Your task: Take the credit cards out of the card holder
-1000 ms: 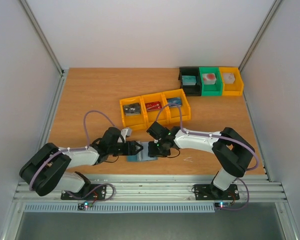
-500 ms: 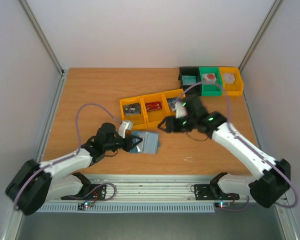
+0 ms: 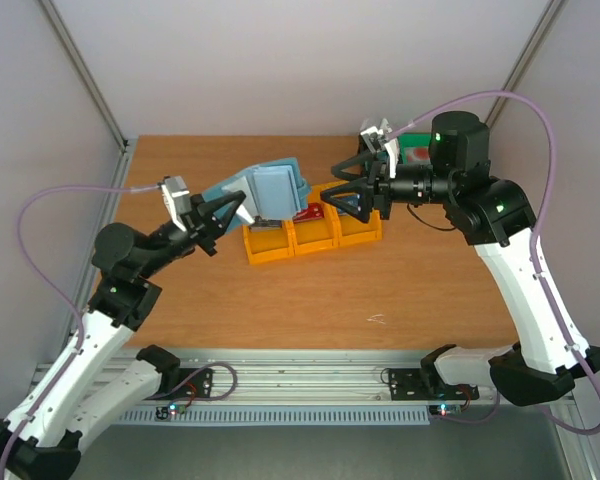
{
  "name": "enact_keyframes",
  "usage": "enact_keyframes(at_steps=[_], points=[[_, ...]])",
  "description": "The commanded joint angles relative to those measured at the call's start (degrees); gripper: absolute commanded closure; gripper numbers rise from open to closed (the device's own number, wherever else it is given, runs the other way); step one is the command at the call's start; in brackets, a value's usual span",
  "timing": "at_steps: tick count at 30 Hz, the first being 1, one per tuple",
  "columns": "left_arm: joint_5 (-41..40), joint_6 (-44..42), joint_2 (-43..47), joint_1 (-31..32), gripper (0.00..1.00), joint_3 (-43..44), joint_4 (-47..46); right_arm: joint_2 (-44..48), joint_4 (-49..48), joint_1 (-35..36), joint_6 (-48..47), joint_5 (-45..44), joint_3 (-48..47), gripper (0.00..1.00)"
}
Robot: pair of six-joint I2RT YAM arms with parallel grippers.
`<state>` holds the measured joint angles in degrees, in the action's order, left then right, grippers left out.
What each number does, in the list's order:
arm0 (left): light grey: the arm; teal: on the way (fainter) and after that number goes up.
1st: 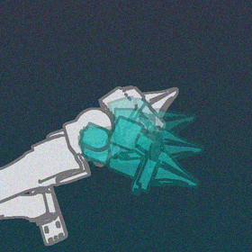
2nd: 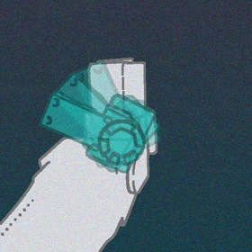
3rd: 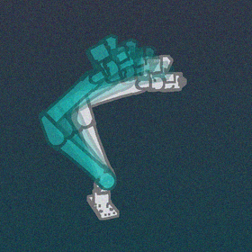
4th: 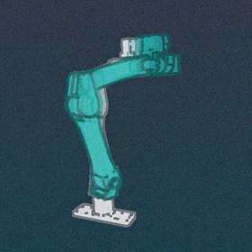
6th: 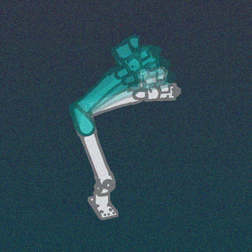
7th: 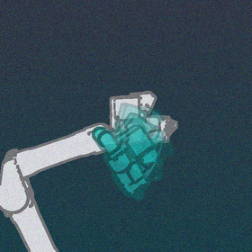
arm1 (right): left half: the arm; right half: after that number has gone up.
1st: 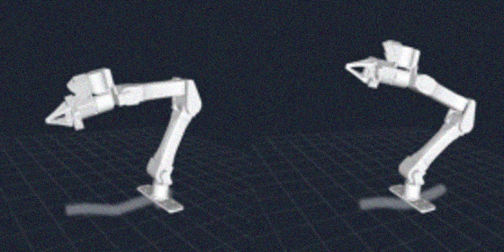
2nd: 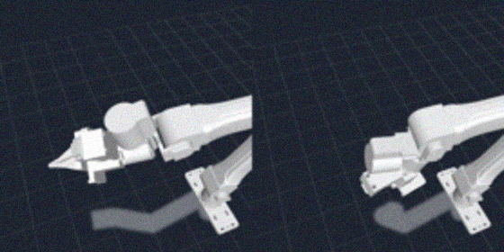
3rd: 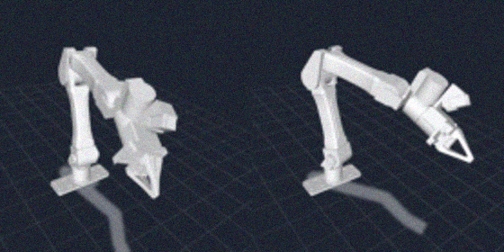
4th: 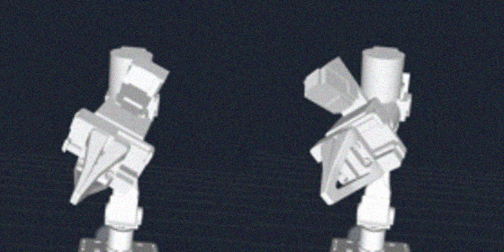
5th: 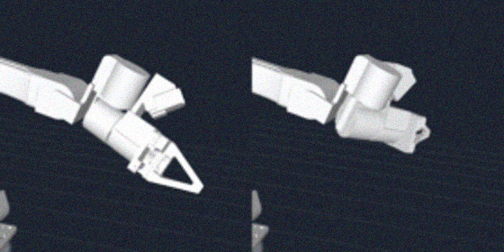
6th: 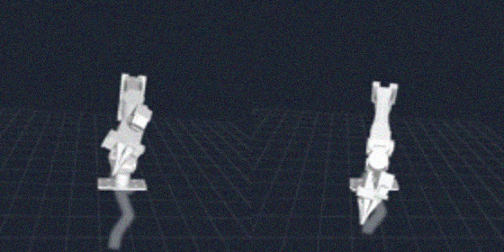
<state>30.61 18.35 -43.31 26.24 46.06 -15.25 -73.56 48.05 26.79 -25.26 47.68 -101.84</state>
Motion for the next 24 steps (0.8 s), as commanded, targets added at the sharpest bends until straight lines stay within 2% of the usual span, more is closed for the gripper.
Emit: enact_keyframes(at_steps=[1, 6, 11, 16, 20, 24], points=[[1.43, 5.74, 1.36, -1.77, 1.00, 4.88, -0.27, -0.88, -0.33, 2.20, -5.39, 5.19, -2.31, 0.24], [2.40, 10.44, 1.51, -2.95, 1.00, 6.81, 0.12, -1.55, -1.74, 5.53, -5.84, 1.47, -2.96, 0.20], [3.74, 10.31, -0.15, -3.30, 1.00, 8.66, -0.67, -3.40, -2.61, 9.04, -5.83, -0.58, -2.93, 0.18], [3.42, 11.47, -1.17, -3.30, 1.00, 8.48, -1.72, -4.51, -3.06, 9.58, -4.30, -1.93, -5.26, 0.19], [4.06, 11.36, -1.05, -3.30, 1.00, 8.56, -1.27, -4.40, -4.26, 9.94, -3.19, -5.05, -5.01, 0.30], [4.84, 10.74, -1.58, -3.30, 1.00, 9.85, -0.04, -4.91, -4.37, 9.93, -2.37, -6.94, -4.81, 0.50]])
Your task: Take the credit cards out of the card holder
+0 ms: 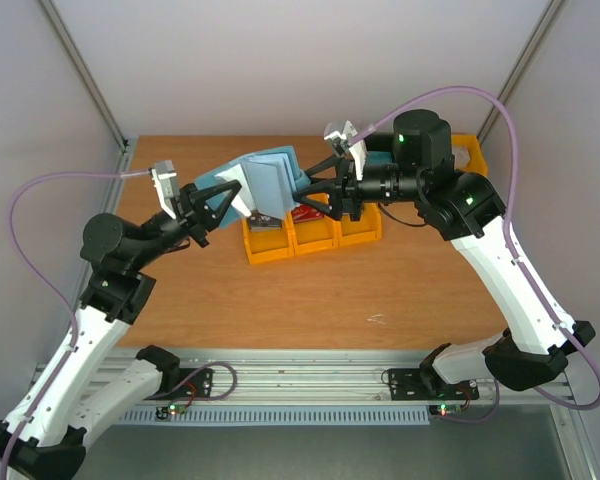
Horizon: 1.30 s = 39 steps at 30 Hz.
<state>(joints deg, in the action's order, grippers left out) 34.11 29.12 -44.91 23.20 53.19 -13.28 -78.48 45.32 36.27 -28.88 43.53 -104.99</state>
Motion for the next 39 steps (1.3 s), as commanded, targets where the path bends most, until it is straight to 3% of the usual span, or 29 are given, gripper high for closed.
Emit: enact_keyframes(at_steps=[1, 7, 11, 20, 24, 27, 31, 33, 39], points=[[1.62, -0.43, -0.15, -0.26, 1.00, 2.95, -1.73, -0.07, -1.64, 0.46, 1.50, -2.83, -1.48, 0.53], [2.76, -0.45, -1.07, -0.26, 1.00, 3.47, -2.54, 0.40, -1.36, 0.55, 1.19, -5.15, -0.60, 0.61], [3.80, -0.65, -0.88, -0.24, 1.00, 3.13, -3.36, -0.10, -0.41, 0.62, 1.24, -5.21, -0.96, 0.61], [4.56, -1.46, 0.43, -0.26, 1.00, 1.85, -3.95, -3.88, 0.03, 6.59, -0.98, -6.85, -4.36, 0.31], [4.24, -1.48, 1.05, -0.26, 1.00, 0.97, -3.69, -4.80, -1.86, 9.23, 0.49, -9.69, -4.26, 0.26], [5.06, -1.74, 1.60, -0.26, 1.00, 0.56, -4.05, -6.20, -2.56, 10.64, 1.92, -13.51, -4.92, 0.27], [7.05, -2.46, 2.20, -0.22, 1.00, 0.16, -4.17, -7.33, -2.66, 12.20, 3.03, -20.03, -6.22, 0.35], [7.55, -2.49, 2.56, -0.26, 1.00, -0.53, -4.54, -7.70, -3.38, 12.41, 4.78, -20.95, -6.68, 0.42], [6.07, -2.45, 3.56, -0.26, 1.00, -2.26, -5.15, -12.55, 2.43, 12.60, 6.78, -20.41, -12.16, 0.47]])
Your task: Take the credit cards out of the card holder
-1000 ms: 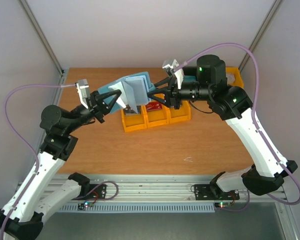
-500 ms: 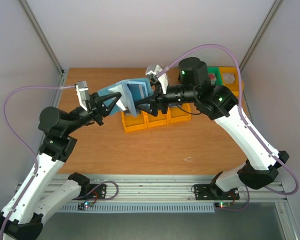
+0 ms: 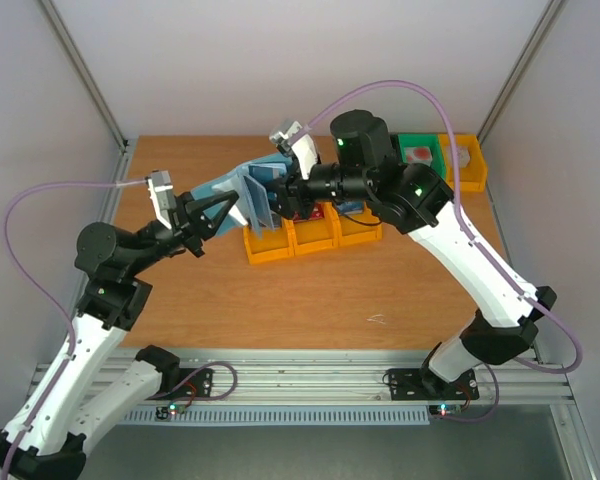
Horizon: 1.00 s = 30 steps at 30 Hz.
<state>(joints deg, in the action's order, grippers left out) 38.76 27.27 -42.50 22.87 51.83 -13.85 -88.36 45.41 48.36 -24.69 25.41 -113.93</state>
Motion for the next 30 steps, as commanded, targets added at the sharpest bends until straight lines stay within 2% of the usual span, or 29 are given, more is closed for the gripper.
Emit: enact_keyframes(at_steps=[1, 9, 10, 12, 14, 17, 18, 24, 28, 29, 30], points=[[1.72, -0.36, 0.99, 0.07, 1.00, -1.01, -5.12, -2.84, 2.46, 0.53, 2.87, -2.08, -3.34, 0.50], [-1.85, -0.10, -0.18, 0.07, 0.99, -1.06, -5.25, -3.08, 5.81, 0.62, 4.59, -3.00, -5.22, 0.93], [-2.77, -0.43, -0.47, 0.07, 0.90, -1.30, -4.77, -3.26, 6.65, 0.60, 4.94, -4.03, -5.62, 0.98], [-4.68, -1.32, -1.32, 0.22, 0.58, -1.91, -3.65, -4.27, 8.83, 0.68, 6.35, -7.37, -7.30, 0.99], [-6.22, -4.71, -1.51, 0.68, 0.33, -2.53, -1.79, -5.72, 11.97, 0.96, 8.46, -12.36, -10.50, 0.99], [-7.34, -10.26, -1.60, 1.54, 0.07, -2.88, 0.45, -7.87, 15.88, 2.26, 11.18, -20.14, -13.92, 0.99], [-7.58, -11.22, -1.88, 1.94, 0.01, -2.77, 0.86, -8.40, 16.59, 2.98, 11.65, -22.05, -14.67, 0.99], [-10.46, -15.43, -4.32, 5.53, 0.01, -1.23, 2.62, -13.48, 22.46, 8.46, 11.04, -33.23, -23.67, 0.99], [-19.89, -15.36, -5.85, 5.69, 0.01, 0.71, 6.49, -14.00, 22.58, 9.11, 10.58, -30.95, -24.46, 0.99], [-21.45, -15.73, -5.59, 5.65, 0.04, 0.94, 7.66, -13.66, 22.68, 9.12, 10.39, -30.23, -24.38, 0.99], [-22.62, -16.34, -5.25, 5.61, 0.11, 1.06, 9.07, -13.27, 22.63, 9.12, 9.99, -29.73, -24.10, 0.99]])
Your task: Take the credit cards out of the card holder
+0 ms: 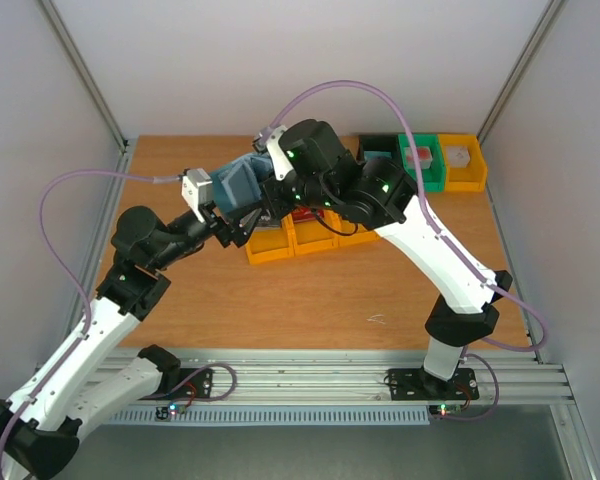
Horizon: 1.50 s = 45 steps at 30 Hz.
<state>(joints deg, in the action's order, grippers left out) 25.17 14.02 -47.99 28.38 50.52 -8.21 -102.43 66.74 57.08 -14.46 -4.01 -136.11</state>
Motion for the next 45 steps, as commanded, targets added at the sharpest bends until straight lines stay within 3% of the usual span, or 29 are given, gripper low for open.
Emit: enact_keyframes(at_steps=[1, 3, 4, 15, 20, 26, 30, 33, 37, 39, 40, 43, 45], points=[[-9.56, -4.08, 0.56, 0.02, 0.22, 2.36, 4.26, 1.28, 1.15, 0.40, -0.79, 0.32, -1.55, 0.99], [-9.25, -4.55, 1.06, -0.20, 0.47, 2.24, 5.34, 1.92, 0.73, 0.15, -2.39, 2.90, -0.91, 0.99], [-8.51, -3.71, 1.63, -0.36, 0.52, 2.09, 5.59, 2.15, 0.77, -0.17, -2.94, 3.33, -0.69, 0.99], [2.77, 5.18, 5.43, -2.22, 0.74, -0.04, 2.28, 7.01, -2.96, -7.32, -4.99, 25.54, 5.88, 0.99], [5.63, 7.84, 5.72, -3.49, 0.57, -0.27, 1.24, 9.07, -3.60, -8.59, -6.01, 29.78, 8.91, 0.99], [8.59, 6.86, 8.60, -5.87, 0.50, 1.06, 6.24, 11.37, -4.52, -12.40, -6.26, 37.20, 10.82, 0.99], [14.47, 11.25, 6.41, -5.88, 0.50, 0.11, 2.23, 11.34, -3.81, -12.69, -8.22, 41.76, 10.68, 0.99], [19.03, 15.16, 4.18, -5.88, 0.44, -0.50, -3.44, 11.55, -3.48, -12.67, -9.95, 44.20, 11.00, 0.99], [19.81, 16.72, 1.41, -5.88, 0.42, 1.32, -4.18, 10.25, -2.94, -12.72, -11.52, 48.63, 9.41, 0.99], [20.66, 15.14, 1.76, -5.88, 0.50, 1.59, -3.44, 10.35, -2.81, -12.71, -12.87, 51.76, 9.80, 0.99], [21.34, 14.91, 1.95, -5.88, 0.59, 1.11, -3.51, 10.66, -2.97, -12.74, -13.57, 52.95, 10.55, 0.99], [21.84, 15.25, 2.68, -5.88, 0.98, 0.17, -3.33, 11.41, -2.34, -12.78, -15.85, 52.75, 12.12, 0.87], [21.25, 15.04, 3.37, -5.84, 1.00, 0.55, -1.93, 12.20, -1.00, -13.65, -17.32, 51.63, 12.89, 0.76]])
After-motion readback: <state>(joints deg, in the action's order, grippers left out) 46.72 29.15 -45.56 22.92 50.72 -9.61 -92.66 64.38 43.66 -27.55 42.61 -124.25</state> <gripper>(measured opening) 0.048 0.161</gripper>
